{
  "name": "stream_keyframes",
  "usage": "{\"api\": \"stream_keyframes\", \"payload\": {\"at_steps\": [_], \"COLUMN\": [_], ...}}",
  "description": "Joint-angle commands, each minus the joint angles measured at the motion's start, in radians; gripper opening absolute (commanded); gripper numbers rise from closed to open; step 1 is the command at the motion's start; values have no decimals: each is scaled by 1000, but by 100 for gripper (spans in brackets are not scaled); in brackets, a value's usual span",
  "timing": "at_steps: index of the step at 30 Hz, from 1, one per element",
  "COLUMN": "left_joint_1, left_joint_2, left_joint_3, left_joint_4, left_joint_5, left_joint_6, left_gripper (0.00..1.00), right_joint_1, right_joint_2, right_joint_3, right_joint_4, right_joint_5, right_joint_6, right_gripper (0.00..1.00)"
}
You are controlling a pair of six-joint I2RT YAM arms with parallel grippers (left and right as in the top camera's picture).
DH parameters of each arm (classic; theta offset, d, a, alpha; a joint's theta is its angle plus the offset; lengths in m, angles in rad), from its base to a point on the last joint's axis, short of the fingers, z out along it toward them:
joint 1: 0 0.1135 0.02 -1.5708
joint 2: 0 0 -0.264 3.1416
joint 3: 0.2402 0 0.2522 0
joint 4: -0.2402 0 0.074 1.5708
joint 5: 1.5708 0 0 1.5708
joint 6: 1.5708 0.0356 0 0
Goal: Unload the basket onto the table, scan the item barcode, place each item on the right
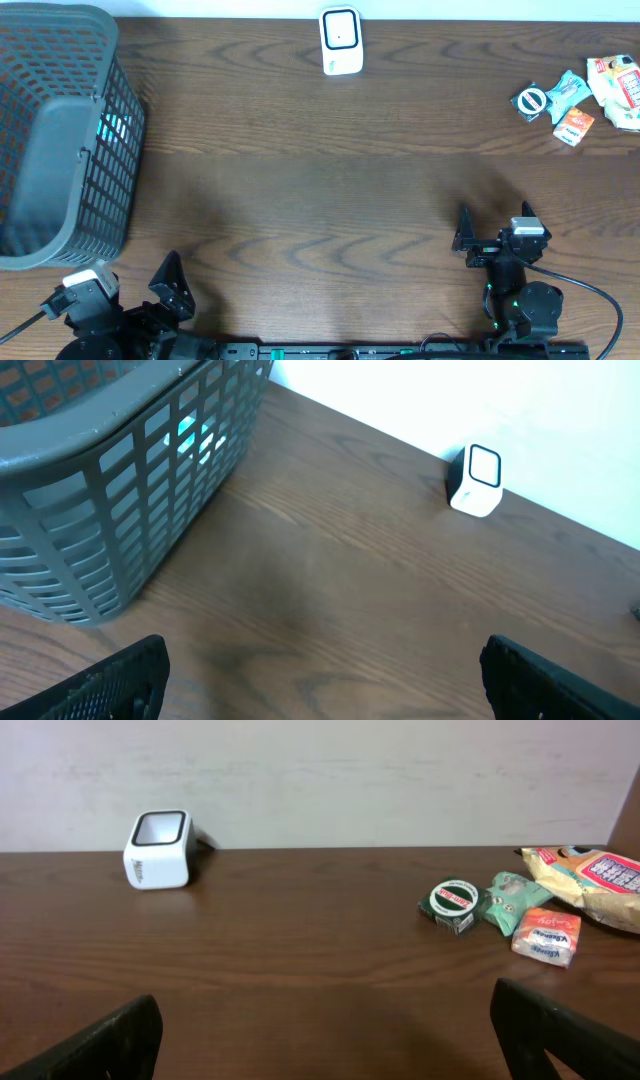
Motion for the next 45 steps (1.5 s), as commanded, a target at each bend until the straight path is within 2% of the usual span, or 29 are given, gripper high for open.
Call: {"api": "stream_keyframes", "payload": {"at_steps": [1,8,15,18,21,24,33,40,45], "left_joint_1": [3,3,25,69,135,188,278,312,316], "left_joint_2": [-2,-2,-2,-2,-2,-4,-72,-151,-214], "left_joint_3": [-4,-4,-46,-111,-192,-277,-529,-706,-784], "left_joint_4": [1,1,27,111,246,406,732,921,979], "left_joint_5": [-17,-18,51,63,167,288,311,311,311], "left_joint_6": [-9,-9,-9,57,208,304,311,311,337], "left_gripper": [98,98,98,98,97,98,98,98,98], "right_joint_1": [11,11,11,11,11,11,11,11,11], "right_joint_2": [-7,-7,-7,-7,-7,-7,-7,-7,-7], "right_joint_3": [-5,-5,-5,-5,-5,-5,-5,-5,-5], "right_joint_4": [-1,-1,-1,-1,-1,-1,-1,-1,-1], "right_joint_5": [8,8,8,8,8,8,8,8,8], "right_joint_6": [-11,-11,-11,-11,-11,-11,-11,-11,-11], "right_gripper": [99,99,99,99,99,99,99,99,99]}}
